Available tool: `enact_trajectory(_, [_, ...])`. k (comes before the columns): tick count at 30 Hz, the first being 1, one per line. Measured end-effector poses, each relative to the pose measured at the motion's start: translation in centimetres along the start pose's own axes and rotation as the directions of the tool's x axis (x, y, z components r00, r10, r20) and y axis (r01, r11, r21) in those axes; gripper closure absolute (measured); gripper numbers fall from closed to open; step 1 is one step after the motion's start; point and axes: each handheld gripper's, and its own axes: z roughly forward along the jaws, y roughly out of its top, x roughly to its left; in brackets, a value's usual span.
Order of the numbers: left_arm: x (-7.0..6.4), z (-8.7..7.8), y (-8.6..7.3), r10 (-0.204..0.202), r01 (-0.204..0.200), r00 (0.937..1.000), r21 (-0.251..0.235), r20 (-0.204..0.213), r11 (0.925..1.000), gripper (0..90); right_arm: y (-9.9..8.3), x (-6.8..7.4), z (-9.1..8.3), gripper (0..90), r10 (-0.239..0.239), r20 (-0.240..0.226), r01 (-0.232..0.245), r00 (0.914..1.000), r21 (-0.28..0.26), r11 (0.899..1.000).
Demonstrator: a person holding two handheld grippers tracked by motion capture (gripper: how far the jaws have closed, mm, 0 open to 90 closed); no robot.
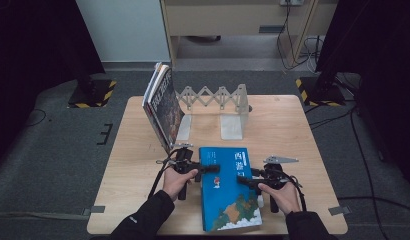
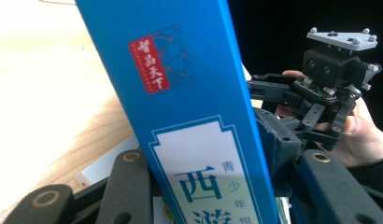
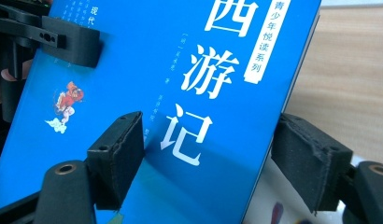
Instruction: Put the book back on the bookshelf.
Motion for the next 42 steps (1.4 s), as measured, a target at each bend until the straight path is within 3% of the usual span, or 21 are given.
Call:
enact_trajectory(10, [-1.4, -0.7, 1.0, 0.084, -0.084, 0.9964, -0.036, -0.003, 0.9958, 55.5, 1.1, 0.3, -0.4, 30.4, -0.028, -0.007, 0.028, 0.9996, -0.055, 0.998])
enact_trajectory(13, [-2.0, -0.4, 0.9, 0.142, -0.143, 0.9892, -0.013, -0.034, 0.9897, 56.0, 1.0, 0.3, -0.4, 32.5, -0.057, 0.019, 0.058, 0.9982, -0.043, 0.997])
enact_trajectory(29, [-1.7, 0.3, 0.7, 0.140, -0.139, 0.9881, 0.020, -0.064, 0.9900, 54.1, 0.6, 0.3, -0.2, 35.4, -0.078, 0.053, 0.078, 0.9956, -0.012, 0.997])
enact_trajectory(35, [-1.5, 1.0, 0.6, 0.062, -0.062, 0.9979, 0.005, -0.020, 0.9981, 56.3, 0.7, 0.6, -0.2, 37.9, -0.095, 0.037, 0.095, 0.9948, -0.011, 0.995])
enact_trajectory(42, [-1.5, 0.7, 0.5, 0.048, -0.048, 0.9984, -0.006, -0.030, 0.9988, 58.4, 0.6, 0.3, -0.4, 39.7, -0.084, 0.018, 0.084, 0.9963, -0.031, 0.996])
